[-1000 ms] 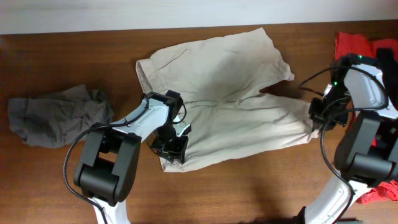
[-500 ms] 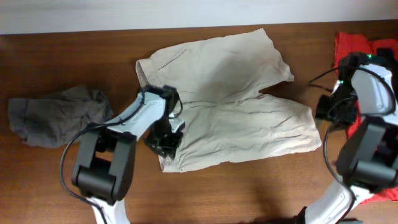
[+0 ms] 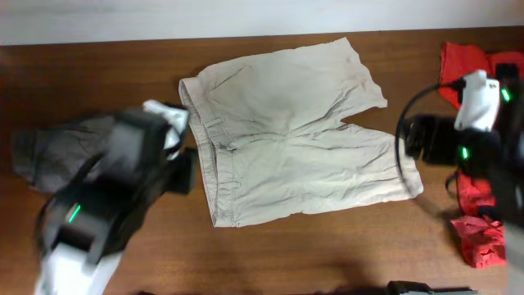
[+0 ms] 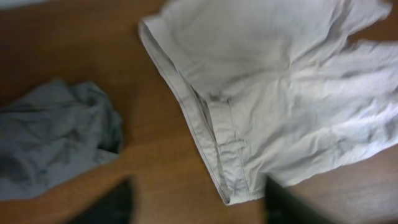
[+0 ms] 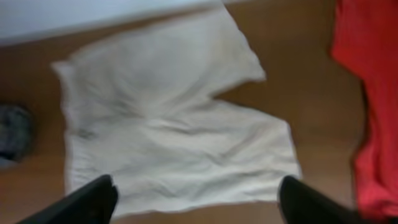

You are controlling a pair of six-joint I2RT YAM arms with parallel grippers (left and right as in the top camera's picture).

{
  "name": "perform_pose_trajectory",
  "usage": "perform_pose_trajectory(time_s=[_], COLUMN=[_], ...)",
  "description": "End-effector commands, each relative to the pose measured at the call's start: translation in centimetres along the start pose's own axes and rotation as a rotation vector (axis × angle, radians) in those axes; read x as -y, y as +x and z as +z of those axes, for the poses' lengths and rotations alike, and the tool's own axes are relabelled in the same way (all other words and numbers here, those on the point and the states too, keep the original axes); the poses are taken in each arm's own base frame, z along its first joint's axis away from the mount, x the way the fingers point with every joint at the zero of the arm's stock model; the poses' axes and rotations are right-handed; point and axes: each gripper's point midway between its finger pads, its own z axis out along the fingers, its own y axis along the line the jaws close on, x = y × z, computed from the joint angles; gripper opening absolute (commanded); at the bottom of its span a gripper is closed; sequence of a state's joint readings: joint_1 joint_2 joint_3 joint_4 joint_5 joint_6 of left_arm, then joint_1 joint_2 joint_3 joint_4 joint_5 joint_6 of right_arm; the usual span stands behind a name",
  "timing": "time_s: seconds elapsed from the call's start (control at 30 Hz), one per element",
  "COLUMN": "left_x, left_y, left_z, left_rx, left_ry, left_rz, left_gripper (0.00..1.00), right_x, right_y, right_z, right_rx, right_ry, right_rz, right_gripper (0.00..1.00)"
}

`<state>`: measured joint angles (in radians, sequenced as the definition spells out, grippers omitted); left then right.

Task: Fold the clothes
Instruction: 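Withdraw both grippers from the flattened shorts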

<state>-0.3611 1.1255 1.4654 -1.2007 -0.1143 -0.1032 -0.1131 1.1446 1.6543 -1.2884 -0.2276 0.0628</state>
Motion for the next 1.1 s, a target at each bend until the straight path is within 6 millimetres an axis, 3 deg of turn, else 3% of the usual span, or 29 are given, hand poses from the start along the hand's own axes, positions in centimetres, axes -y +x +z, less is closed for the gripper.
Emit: perform_pose_trajectory(time_s=[0.0, 0.1, 0.2, 0.3, 0.4, 0.5, 0.6, 0.77, 0.83, 1.07], left_x=[-1.4, -1.6, -1.4, -1.3, -1.4, -1.2, -0.1, 3.9, 4.2, 4.4], left_y=[0.7, 1.5, 1.7, 1.4, 1.7, 3.0, 5.6, 10.1, 11.4, 14.3], left_z=[-2.9, -4.6, -6.0, -6.4, -5.7, -3.0, 1.1, 7.1, 8.8, 12.8], left_rx=[0.064, 0.090, 0.134, 0.161, 0.137, 0.042, -0.103, -0.333, -0.383, -0.496], left_ry=[-0.047, -0.043, -0.016, -0.005, -0.019, -0.024, 0.003, 0.174, 0.179, 0.154], left_rz=[-0.026, -0.029, -0.035, -0.038, -0.036, -0.078, -0.133, -0.198, -0.204, -0.204], left_gripper=[0.99, 0.99, 0.99, 0.99, 0.99, 0.99, 0.99, 0.85, 0.83, 0.85], right_x=[-2.5, -3.5, -5.8, -7.5, -8.8, -8.8, -7.7, -2.3, -0.6, -0.5], right_y=[-0.4, -0.4, 0.2, 0.6, 1.6, 2.5, 3.7, 6.0, 6.8, 7.9], right_z=[-3.1, -4.6, -5.0, -5.0, -5.0, -4.3, -3.1, -0.3, 0.5, 2.6], right_rx=[0.111, 0.159, 0.144, 0.113, 0.055, -0.009, -0.076, -0.252, -0.307, -0.399], right_ry=[-0.067, -0.100, -0.225, -0.332, -0.423, -0.435, -0.377, -0.071, 0.034, 0.033], right_rz=[-0.074, -0.097, -0.115, -0.118, -0.106, -0.087, -0.125, -0.017, 0.069, 0.105], right_gripper=[0.92, 0.97, 0.99, 0.99, 0.99, 0.99, 0.99, 0.99, 0.99, 0.99])
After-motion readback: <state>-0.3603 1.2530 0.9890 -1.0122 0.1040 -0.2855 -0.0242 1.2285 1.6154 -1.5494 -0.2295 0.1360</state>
